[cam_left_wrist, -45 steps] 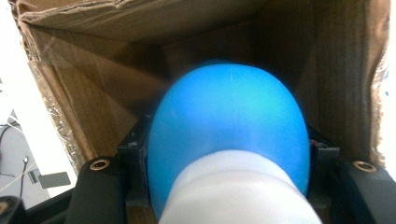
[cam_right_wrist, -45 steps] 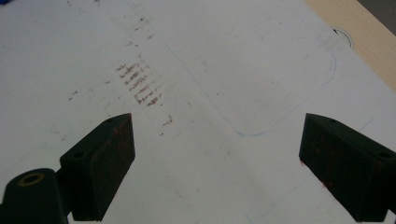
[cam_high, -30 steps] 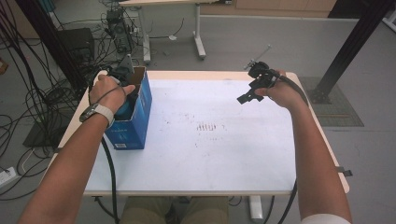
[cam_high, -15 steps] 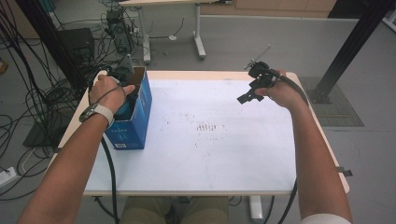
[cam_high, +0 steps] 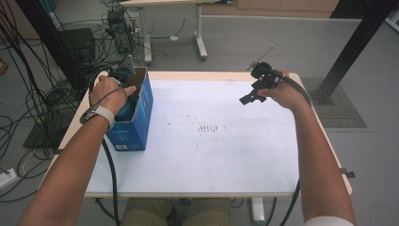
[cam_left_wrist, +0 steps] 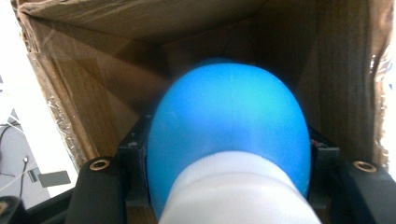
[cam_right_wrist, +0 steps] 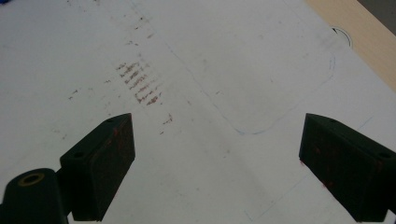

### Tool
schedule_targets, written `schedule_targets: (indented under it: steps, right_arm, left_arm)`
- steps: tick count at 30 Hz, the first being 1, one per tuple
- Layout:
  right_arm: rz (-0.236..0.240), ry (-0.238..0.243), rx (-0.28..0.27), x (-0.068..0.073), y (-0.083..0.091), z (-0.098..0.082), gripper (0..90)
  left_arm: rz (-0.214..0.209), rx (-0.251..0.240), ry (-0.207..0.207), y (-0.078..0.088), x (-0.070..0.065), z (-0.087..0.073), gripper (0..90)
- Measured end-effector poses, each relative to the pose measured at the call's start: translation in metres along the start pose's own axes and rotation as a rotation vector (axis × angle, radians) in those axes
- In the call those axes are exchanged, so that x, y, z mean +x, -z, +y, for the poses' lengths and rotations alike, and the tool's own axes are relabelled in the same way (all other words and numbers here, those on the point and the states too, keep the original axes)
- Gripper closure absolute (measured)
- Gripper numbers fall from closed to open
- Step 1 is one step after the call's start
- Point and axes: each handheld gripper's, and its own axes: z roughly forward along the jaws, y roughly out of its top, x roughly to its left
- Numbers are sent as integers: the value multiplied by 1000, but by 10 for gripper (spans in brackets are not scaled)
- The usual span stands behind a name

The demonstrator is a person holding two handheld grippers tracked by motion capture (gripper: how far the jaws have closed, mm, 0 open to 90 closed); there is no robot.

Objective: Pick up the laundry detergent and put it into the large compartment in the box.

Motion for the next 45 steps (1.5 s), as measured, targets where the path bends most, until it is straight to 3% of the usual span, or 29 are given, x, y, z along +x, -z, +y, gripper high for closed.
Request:
schedule_targets:
  steps: [45]
  right_arm:
    - [-5, 5, -8, 2, 3, -2, 105]
  left_arm:
    - [2, -5, -1, 0, 0, -3, 370]
